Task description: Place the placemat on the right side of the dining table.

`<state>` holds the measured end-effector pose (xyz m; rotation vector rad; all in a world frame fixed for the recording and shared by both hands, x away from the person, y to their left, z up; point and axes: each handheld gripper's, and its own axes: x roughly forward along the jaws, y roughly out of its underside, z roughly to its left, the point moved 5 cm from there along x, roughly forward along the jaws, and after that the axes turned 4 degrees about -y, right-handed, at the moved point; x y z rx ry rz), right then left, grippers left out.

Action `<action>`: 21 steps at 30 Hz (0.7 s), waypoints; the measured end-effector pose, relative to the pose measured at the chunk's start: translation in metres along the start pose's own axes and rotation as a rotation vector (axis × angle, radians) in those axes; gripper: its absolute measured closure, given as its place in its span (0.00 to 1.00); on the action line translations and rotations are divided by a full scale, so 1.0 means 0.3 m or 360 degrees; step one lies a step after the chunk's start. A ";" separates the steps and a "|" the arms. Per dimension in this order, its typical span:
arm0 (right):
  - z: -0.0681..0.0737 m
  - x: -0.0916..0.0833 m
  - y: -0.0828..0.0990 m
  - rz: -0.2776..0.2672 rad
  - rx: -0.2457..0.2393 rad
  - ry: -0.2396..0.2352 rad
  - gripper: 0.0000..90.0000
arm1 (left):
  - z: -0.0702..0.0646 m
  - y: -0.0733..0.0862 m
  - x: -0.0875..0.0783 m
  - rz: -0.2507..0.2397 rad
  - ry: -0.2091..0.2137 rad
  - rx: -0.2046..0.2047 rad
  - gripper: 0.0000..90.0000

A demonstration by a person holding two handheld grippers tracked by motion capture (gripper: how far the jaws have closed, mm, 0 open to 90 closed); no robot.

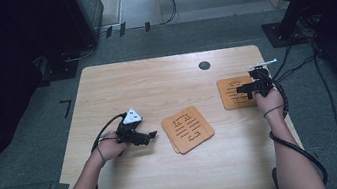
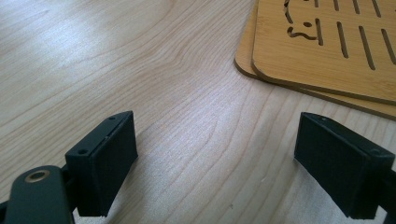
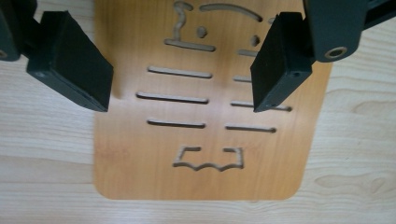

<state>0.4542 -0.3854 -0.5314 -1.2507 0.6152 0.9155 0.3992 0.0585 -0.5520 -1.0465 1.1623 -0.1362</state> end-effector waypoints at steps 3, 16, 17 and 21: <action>0.015 -0.001 0.003 0.0007 -0.0012 -0.0015 0.23 | 0.001 -0.001 0.001 0.0000 0.0000 -0.0003 0.13; 0.070 -0.007 0.025 0.0037 -0.0094 -0.0047 0.23 | 0.004 -0.010 0.011 0.0005 -0.0001 0.0007 0.13; 0.075 -0.008 0.026 0.0040 -0.0103 -0.0047 0.23 | 0.004 -0.010 0.012 0.0005 -0.0003 0.0008 0.13; 0.097 -0.007 0.032 0.0046 -0.0134 -0.0043 0.23 | 0.003 -0.012 0.015 0.0011 -0.0001 0.0018 0.12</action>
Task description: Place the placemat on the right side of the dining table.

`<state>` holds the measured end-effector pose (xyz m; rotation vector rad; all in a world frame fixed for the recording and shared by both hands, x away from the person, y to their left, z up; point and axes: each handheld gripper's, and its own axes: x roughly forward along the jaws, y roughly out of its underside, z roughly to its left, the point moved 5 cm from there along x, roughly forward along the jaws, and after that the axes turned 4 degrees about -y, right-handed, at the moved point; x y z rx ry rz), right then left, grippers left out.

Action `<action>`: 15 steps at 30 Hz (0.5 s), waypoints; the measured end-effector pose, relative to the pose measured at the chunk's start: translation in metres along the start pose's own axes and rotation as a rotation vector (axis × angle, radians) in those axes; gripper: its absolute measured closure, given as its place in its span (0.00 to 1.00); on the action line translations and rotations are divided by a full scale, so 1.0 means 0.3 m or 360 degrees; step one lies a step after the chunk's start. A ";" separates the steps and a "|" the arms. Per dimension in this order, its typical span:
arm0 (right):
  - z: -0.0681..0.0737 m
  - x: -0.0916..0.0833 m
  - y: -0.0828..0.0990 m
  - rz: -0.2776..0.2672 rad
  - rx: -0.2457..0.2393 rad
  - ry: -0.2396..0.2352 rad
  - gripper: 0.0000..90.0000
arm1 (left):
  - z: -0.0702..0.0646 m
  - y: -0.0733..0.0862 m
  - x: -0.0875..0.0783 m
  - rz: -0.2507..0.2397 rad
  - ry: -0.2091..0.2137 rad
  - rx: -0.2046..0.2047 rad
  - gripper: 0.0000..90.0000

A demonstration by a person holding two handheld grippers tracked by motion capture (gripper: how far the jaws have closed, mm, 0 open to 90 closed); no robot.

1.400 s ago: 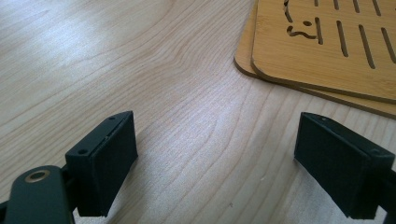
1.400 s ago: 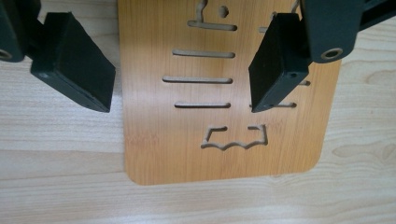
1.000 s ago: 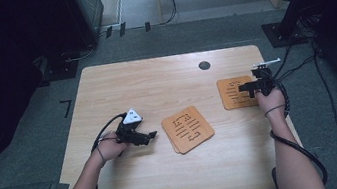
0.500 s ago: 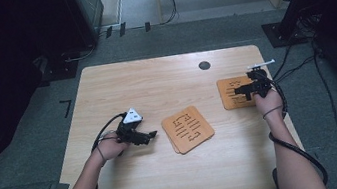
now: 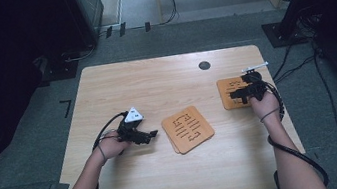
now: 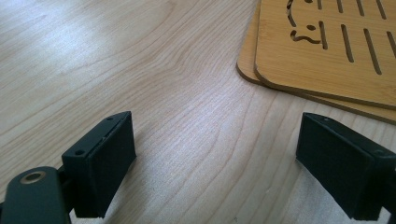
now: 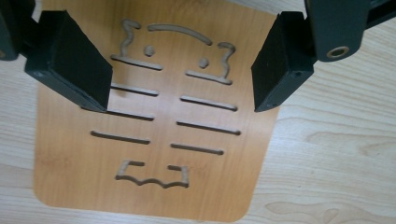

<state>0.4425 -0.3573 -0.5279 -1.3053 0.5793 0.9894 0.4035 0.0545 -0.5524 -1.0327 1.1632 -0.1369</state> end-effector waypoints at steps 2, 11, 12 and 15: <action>0.013 0.001 0.003 0.0001 -0.0015 -0.0017 0.23 | 0.001 -0.002 0.002 0.0000 0.0001 -0.0002 0.12; 0.076 0.002 0.007 0.0010 -0.0096 -0.0052 0.23 | 0.002 -0.006 0.006 -0.0001 0.0004 -0.0005 0.12; 0.082 0.001 0.007 0.0014 -0.0101 -0.0053 0.23 | 0.002 -0.006 0.006 -0.0001 0.0004 -0.0004 0.12; 0.100 0.003 0.008 0.0016 -0.0125 -0.0061 0.23 | 0.002 -0.006 0.006 -0.0001 0.0006 -0.0006 0.12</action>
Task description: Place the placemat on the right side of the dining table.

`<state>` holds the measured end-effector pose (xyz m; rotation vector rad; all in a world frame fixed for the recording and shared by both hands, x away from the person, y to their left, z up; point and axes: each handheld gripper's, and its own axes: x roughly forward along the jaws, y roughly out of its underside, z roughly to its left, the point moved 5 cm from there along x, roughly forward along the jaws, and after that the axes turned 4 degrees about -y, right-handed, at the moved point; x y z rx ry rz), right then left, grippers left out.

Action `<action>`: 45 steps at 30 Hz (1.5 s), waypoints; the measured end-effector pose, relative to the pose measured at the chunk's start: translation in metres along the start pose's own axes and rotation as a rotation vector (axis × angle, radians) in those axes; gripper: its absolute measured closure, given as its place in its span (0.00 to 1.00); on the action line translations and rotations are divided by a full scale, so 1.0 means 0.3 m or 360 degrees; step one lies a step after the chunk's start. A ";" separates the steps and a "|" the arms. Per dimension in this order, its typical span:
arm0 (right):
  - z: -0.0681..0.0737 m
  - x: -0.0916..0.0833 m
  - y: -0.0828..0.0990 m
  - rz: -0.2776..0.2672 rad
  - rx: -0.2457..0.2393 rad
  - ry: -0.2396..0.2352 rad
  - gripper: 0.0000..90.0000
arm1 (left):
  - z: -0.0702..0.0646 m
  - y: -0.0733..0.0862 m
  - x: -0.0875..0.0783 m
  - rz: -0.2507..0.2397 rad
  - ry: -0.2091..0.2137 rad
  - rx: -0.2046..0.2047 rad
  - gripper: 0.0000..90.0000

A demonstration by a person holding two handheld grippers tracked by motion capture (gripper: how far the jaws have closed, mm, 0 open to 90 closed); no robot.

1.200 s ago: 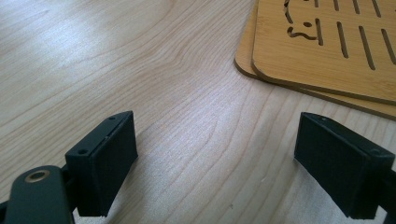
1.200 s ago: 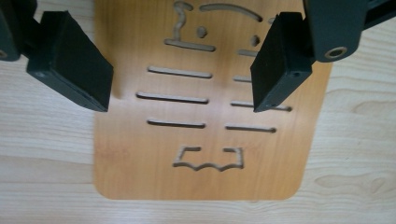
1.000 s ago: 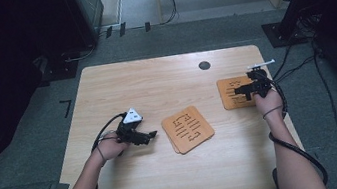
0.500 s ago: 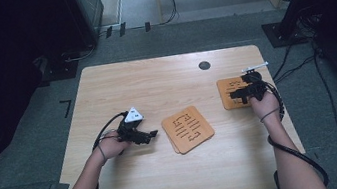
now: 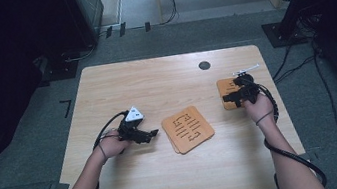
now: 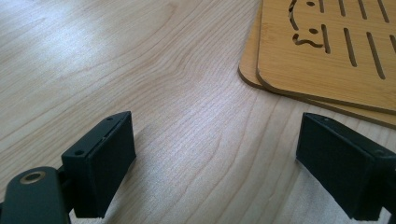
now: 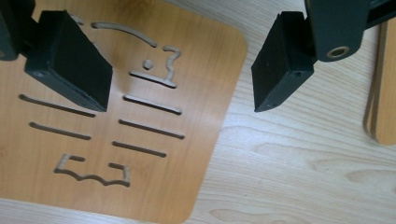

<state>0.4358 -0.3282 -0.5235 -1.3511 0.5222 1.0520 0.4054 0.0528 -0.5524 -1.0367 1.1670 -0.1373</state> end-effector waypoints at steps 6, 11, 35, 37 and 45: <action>0.038 0.006 0.002 0.0015 -0.0050 -0.0016 0.23 | 0.000 0.000 0.000 0.0000 0.0000 0.0000 0.12; 0.073 0.017 0.002 0.0025 -0.0085 -0.0039 0.23 | 0.000 0.000 0.001 0.0002 -0.0007 0.0005 0.12; 0.303 0.077 0.016 0.0057 -0.0331 -0.0208 0.23 | 0.001 -0.001 0.001 0.0004 -0.0007 0.0006 0.12; 0.314 0.080 0.018 0.0058 -0.0349 -0.0211 0.23 | 0.001 -0.001 0.001 0.0005 -0.0008 0.0007 0.12; 0.340 0.093 0.029 0.0076 -0.0352 -0.0240 0.23 | 0.001 -0.001 0.002 0.0006 -0.0010 0.0012 0.12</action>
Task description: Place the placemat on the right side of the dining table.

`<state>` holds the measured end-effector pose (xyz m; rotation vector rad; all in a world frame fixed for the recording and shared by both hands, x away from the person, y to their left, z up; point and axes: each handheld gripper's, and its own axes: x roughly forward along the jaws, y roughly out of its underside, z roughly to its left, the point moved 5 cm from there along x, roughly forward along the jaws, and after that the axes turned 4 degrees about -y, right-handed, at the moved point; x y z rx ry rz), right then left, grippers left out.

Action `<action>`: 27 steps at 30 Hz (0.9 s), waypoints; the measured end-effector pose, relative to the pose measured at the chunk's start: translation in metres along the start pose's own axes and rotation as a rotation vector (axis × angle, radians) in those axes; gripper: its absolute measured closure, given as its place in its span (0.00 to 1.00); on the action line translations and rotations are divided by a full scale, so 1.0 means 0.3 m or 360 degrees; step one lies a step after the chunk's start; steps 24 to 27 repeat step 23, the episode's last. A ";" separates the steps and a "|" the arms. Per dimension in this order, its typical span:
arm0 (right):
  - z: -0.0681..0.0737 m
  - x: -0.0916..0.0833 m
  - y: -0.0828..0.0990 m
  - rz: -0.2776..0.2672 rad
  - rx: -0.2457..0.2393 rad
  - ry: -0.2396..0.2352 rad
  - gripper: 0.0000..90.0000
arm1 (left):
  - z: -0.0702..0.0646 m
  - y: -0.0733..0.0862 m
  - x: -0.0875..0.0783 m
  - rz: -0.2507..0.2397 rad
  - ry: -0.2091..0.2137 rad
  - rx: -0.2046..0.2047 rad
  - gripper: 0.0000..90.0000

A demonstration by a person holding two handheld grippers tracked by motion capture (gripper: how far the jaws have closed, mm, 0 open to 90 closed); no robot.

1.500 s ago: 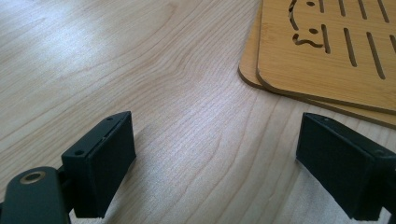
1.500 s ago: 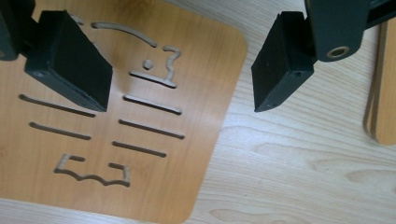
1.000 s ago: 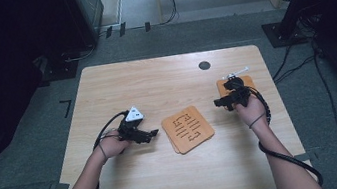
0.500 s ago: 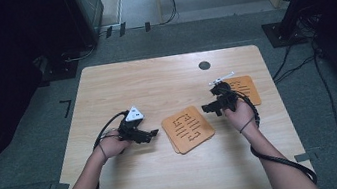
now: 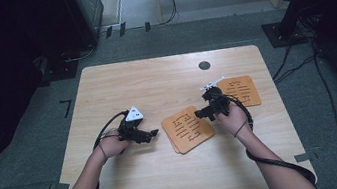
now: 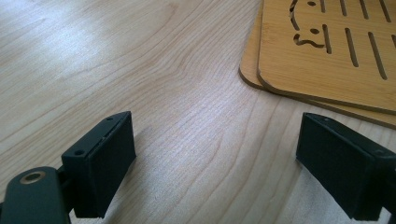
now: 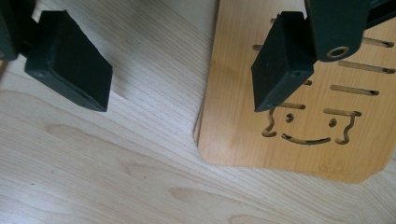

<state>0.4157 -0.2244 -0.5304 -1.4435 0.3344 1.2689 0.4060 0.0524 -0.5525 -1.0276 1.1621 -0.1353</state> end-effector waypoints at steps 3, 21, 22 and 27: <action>0.008 0.010 0.003 0.0020 -0.0014 -0.0009 0.23 | 0.000 0.000 0.000 0.0001 -0.0001 0.0001 0.12; 0.030 0.037 0.020 0.0053 -0.0124 -0.0044 0.16 | -0.001 0.000 0.001 0.0003 -0.0005 0.0006 0.12; 0.030 0.037 0.020 0.0050 -0.0120 -0.0050 0.16 | -0.001 0.000 0.001 0.0003 -0.0004 0.0005 0.12; 0.029 0.037 0.020 0.0052 -0.0126 -0.0054 0.16 | -0.001 0.000 0.001 0.0002 -0.0003 0.0005 0.12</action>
